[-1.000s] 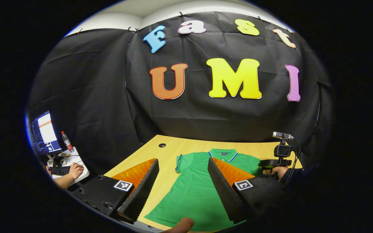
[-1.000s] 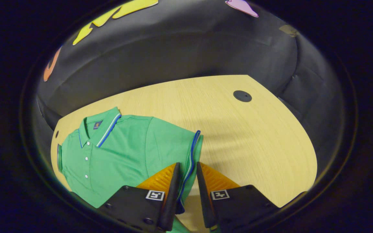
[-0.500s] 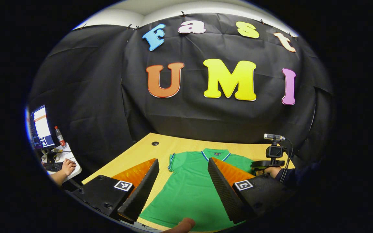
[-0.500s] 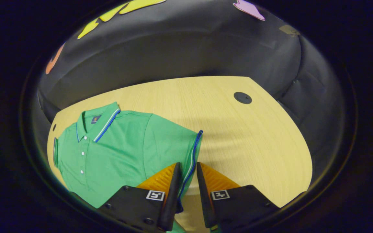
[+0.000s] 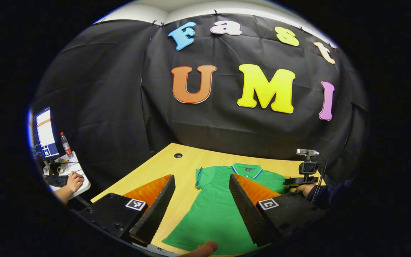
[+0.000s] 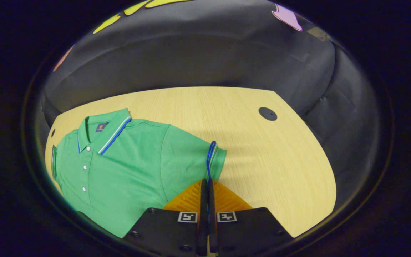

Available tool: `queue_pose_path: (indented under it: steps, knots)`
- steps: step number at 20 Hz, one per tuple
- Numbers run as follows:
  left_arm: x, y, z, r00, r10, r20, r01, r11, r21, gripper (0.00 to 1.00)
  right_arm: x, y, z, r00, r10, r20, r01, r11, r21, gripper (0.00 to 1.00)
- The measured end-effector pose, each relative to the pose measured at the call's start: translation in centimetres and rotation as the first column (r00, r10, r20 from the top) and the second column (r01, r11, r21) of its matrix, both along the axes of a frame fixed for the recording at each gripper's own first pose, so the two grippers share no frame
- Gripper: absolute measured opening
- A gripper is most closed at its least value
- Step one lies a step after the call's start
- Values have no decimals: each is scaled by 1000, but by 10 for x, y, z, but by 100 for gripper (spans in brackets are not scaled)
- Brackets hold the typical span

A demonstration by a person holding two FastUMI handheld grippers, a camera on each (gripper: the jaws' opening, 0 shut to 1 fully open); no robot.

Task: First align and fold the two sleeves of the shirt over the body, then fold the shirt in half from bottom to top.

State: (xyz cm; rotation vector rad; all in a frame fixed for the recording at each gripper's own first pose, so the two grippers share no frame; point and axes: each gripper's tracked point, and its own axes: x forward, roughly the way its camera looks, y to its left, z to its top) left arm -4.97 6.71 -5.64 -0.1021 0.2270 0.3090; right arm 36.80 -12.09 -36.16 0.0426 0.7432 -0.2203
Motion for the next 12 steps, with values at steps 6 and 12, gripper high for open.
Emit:
queue_pose_path:
  steps: [6, 12]
  knots:
    - [11, 12, 0, 1000, -25, -10, 25, 1000, -5, 98, -3, -3, 21, 998, -32, 46, 29, 997, 70, 5]
    - [22, 4, 14, 998, -69, 9, 69, 998, 0, 98, -3, 4, 59, 993, 29, 118, -38, 996, 78, 5]
